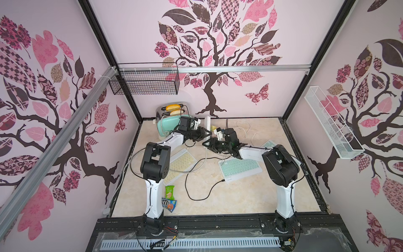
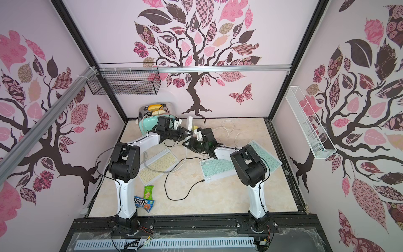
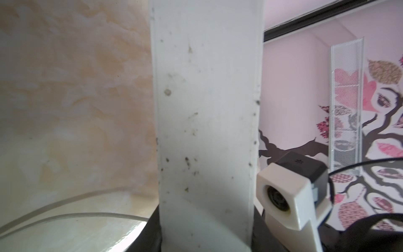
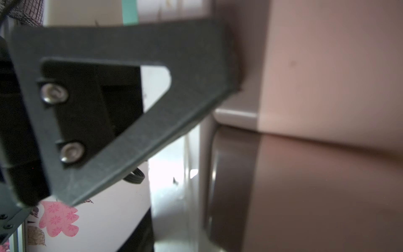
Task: Unplug the wireless keyboard
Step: Pick up the socket from the center of the board, then remove the plug from the socket.
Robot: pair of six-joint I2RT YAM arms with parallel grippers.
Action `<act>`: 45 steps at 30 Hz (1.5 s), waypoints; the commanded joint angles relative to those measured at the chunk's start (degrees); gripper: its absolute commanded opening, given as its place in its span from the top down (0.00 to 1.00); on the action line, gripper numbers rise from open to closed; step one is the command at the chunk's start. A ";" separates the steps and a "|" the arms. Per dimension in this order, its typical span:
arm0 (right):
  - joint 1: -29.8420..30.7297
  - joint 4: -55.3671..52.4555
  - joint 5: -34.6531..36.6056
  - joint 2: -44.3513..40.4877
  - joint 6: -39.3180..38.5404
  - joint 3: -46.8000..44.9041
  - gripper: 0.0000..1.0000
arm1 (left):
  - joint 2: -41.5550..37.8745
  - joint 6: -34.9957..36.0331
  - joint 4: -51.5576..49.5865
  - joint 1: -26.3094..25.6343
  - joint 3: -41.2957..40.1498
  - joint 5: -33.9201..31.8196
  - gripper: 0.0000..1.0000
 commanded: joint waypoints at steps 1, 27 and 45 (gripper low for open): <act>-1.21 1.03 -2.55 -7.38 -1.83 -0.93 0.29 | -3.85 3.21 4.46 1.06 0.59 0.40 1.00; -12.78 21.26 -16.01 -6.67 3.25 -6.89 0.21 | -11.70 7.18 -0.82 2.79 4.22 17.74 1.00; -7.59 45.61 -16.41 1.64 19.80 -4.63 0.31 | -11.76 6.38 -0.38 2.78 4.26 20.02 1.00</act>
